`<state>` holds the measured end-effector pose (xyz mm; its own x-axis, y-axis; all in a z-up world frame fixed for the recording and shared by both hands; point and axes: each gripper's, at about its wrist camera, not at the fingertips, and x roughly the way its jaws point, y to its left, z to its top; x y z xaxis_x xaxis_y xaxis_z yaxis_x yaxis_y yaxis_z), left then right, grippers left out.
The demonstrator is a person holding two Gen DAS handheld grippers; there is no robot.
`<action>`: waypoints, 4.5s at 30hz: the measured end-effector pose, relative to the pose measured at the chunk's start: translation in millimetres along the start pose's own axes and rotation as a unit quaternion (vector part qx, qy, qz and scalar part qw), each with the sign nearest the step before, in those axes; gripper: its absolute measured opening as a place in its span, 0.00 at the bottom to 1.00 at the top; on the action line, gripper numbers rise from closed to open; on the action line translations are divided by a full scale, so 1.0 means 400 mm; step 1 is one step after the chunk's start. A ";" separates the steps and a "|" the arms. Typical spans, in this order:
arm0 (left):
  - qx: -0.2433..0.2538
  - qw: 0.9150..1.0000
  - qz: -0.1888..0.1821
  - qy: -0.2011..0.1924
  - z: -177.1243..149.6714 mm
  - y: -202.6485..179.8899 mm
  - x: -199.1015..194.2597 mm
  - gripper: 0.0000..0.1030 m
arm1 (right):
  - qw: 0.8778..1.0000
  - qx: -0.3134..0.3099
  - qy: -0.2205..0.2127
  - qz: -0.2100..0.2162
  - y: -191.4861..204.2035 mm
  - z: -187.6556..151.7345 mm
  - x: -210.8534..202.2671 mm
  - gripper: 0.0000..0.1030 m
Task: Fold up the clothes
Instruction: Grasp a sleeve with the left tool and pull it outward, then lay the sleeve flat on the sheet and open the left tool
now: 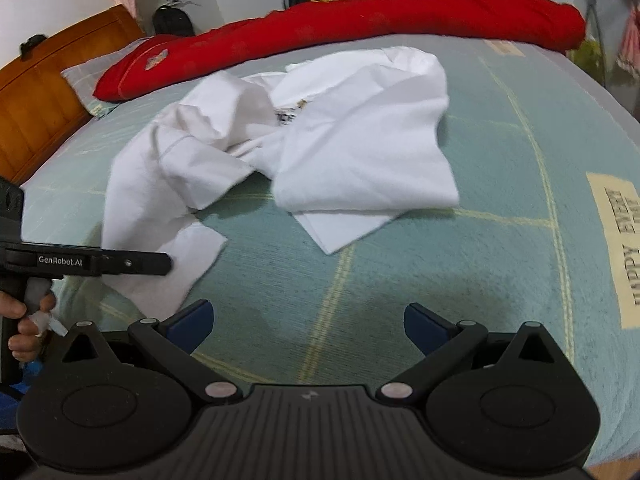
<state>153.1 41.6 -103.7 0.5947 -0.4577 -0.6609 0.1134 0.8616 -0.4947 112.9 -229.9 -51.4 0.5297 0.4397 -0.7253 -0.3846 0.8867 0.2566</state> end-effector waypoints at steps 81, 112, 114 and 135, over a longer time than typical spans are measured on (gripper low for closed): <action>-0.244 0.905 0.335 -0.094 0.361 0.781 -0.455 0.47 | 0.997 -0.064 -0.032 -0.030 0.156 0.150 0.057 1.00; -0.273 0.860 0.391 -0.180 0.352 0.827 -0.610 0.33 | 0.996 -0.079 -0.011 -0.032 0.182 0.142 0.081 1.00; -0.284 0.867 0.367 -0.183 0.335 0.833 -0.597 0.35 | 0.996 -0.081 -0.010 -0.031 0.184 0.142 0.084 1.00; -0.286 0.858 0.360 -0.230 0.315 0.838 -0.517 0.07 | 0.996 -0.085 -0.001 -0.037 0.193 0.148 0.099 1.00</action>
<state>168.6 452.7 -61.7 0.6133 0.3958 -0.6835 -0.7453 0.5764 -0.3350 148.9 -135.3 -22.5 0.5629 0.3752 -0.7364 -0.4671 0.8795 0.0911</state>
